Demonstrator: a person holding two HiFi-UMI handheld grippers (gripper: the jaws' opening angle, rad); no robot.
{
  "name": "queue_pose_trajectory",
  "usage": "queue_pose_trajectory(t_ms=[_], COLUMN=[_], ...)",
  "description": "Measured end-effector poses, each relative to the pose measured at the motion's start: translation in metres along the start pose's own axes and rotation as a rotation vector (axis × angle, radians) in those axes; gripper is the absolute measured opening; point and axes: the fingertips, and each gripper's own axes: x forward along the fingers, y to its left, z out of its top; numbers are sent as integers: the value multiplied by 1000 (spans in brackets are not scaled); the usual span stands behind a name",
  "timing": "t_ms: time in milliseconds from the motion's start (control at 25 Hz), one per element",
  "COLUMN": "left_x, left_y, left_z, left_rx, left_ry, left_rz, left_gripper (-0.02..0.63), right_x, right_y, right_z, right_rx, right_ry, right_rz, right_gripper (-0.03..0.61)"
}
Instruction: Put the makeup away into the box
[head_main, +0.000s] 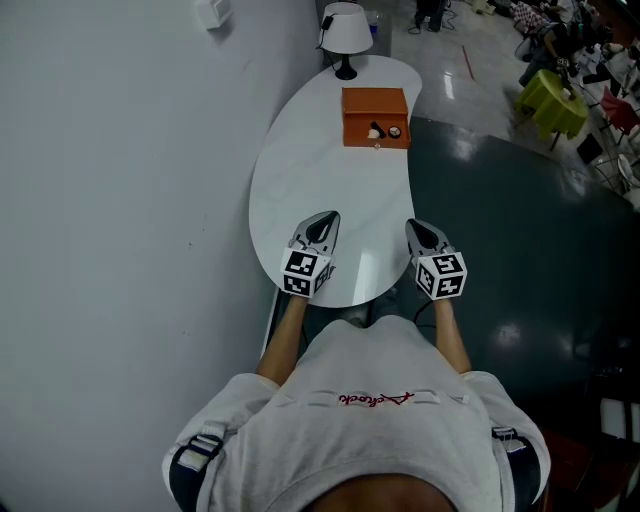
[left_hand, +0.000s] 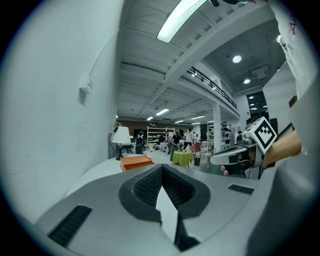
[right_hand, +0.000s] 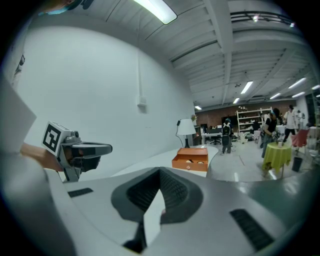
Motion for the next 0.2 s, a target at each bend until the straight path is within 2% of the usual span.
queue_pose_trajectory(t_ms=[200], left_x=[2], left_y=[-7], left_z=[-4], left_rx=[-5], left_ry=[13], left_rz=[-4], left_gripper=[9], right_x=[-4], right_y=[-3], right_z=[-3], right_rx=[6], right_ry=[1], right_rz=[-1], right_gripper=[20])
